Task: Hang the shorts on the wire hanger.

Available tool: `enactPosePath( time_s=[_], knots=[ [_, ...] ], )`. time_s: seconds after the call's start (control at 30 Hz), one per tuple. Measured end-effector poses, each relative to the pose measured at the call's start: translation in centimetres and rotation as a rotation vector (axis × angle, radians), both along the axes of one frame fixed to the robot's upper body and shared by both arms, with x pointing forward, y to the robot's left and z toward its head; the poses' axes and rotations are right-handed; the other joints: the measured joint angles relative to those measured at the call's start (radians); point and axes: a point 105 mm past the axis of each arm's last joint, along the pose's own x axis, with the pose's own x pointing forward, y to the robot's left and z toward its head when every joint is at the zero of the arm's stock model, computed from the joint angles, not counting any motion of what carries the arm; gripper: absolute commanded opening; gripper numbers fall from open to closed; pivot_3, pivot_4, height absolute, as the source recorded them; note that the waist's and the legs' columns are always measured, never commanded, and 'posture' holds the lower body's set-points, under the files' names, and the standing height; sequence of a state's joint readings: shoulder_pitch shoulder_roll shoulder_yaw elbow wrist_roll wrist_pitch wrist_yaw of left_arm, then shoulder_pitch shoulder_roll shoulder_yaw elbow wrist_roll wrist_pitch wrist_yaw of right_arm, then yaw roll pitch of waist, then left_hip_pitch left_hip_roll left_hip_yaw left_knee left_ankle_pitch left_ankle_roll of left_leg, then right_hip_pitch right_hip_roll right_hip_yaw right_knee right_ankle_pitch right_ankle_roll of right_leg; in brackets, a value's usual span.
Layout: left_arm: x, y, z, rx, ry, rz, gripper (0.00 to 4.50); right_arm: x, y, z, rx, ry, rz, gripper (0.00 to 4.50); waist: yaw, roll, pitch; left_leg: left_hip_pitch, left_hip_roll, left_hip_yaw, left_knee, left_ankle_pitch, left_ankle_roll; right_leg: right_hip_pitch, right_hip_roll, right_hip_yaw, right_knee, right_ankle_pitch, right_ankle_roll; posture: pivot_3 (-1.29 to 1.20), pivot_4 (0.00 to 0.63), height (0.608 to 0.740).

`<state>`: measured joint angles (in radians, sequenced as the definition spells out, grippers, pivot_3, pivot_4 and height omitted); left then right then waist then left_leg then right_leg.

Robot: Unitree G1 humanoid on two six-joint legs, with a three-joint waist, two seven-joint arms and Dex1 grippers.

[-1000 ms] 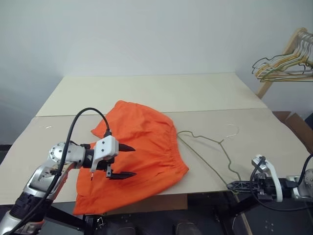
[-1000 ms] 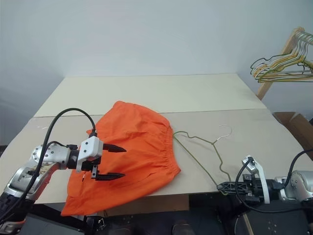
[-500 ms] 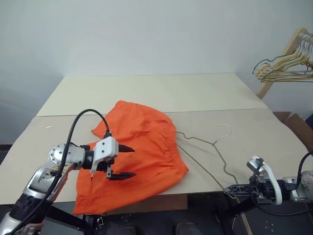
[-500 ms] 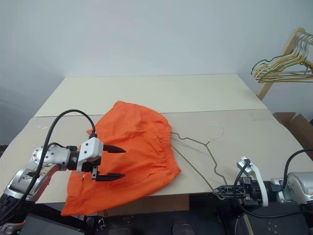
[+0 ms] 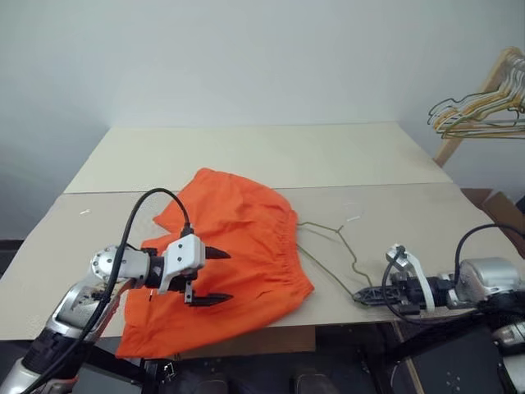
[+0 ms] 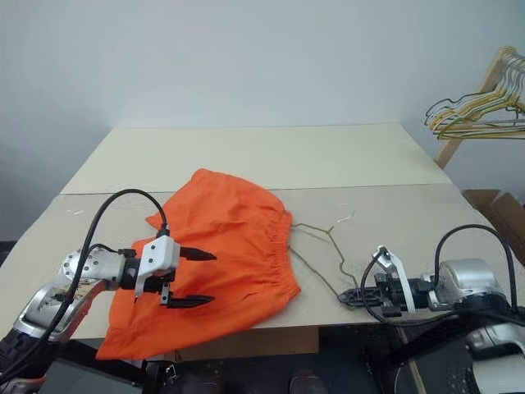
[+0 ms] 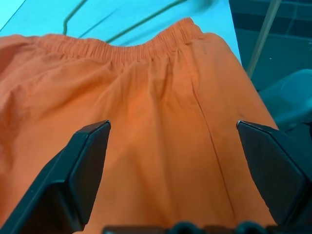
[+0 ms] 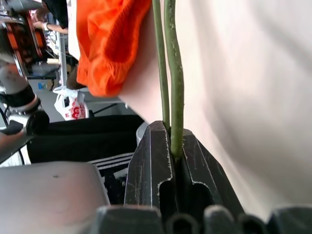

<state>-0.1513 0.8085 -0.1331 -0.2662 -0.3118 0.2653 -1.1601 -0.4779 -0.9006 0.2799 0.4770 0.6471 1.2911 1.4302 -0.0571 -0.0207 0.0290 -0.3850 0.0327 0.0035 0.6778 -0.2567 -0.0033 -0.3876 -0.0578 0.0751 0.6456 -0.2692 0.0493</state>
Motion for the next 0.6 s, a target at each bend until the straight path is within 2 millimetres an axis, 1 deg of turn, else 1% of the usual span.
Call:
enactPosePath(
  time_s=[0.1,0.17,0.23,0.33,0.4,0.47,0.6],
  knots=[
    [0.0,0.0,-0.1,-0.001,-0.001,0.008,4.49,-0.7,0.3,0.0,0.025,0.016,0.064,0.00,0.007,0.000,0.000,0.000,0.000,0.000,0.000,0.000,0.000,0.000,0.000,0.000,0.001,0.000,0.000,-0.03,0.000,0.740],
    [0.0,0.0,-0.1,0.000,-0.002,0.009,4.49,-0.8,0.5,0.0,0.032,0.019,0.089,0.00,0.011,0.000,0.000,0.001,0.000,0.000,0.000,0.000,0.000,0.000,0.000,0.000,0.001,0.000,0.000,-0.03,0.000,0.740],
    [0.0,0.0,-0.2,0.006,-0.003,0.009,4.49,-0.2,0.5,0.0,0.026,0.024,0.076,0.00,0.010,0.000,0.000,0.001,0.000,0.000,0.001,0.000,0.000,0.000,0.000,0.000,0.001,0.000,0.000,-0.03,0.000,0.740],
    [-0.1,-0.1,-0.4,0.019,-0.005,0.006,4.49,1.4,0.5,0.2,0.035,0.024,0.024,0.00,0.009,0.000,0.000,0.001,0.000,0.000,0.000,0.000,0.000,0.000,0.001,0.000,0.001,0.000,-0.001,-0.03,0.000,0.740],
    [-0.1,0.0,-0.5,0.031,-0.007,0.007,4.49,2.3,1.0,0.3,0.049,0.026,0.006,0.00,0.010,0.000,0.000,0.001,0.000,0.000,0.000,0.000,0.000,0.000,0.001,0.000,0.001,0.000,-0.001,-0.03,0.000,0.740],
    [-0.1,-0.1,-0.5,0.031,-0.006,0.005,4.49,2.5,1.5,0.1,0.056,0.033,0.007,0.00,0.011,0.000,0.000,0.001,0.000,0.000,0.000,0.000,0.000,0.000,0.000,0.000,0.001,0.000,-0.001,-0.02,0.000,0.740],
    [-0.1,-0.1,-0.6,0.033,-0.005,0.004,4.49,2.3,2.1,-0.6,0.053,0.055,0.027,0.00,0.017,0.000,0.000,0.000,0.000,0.000,0.001,0.000,0.000,0.000,0.000,0.000,0.001,0.000,-0.001,-0.02,0.000,0.740]
  ],
)
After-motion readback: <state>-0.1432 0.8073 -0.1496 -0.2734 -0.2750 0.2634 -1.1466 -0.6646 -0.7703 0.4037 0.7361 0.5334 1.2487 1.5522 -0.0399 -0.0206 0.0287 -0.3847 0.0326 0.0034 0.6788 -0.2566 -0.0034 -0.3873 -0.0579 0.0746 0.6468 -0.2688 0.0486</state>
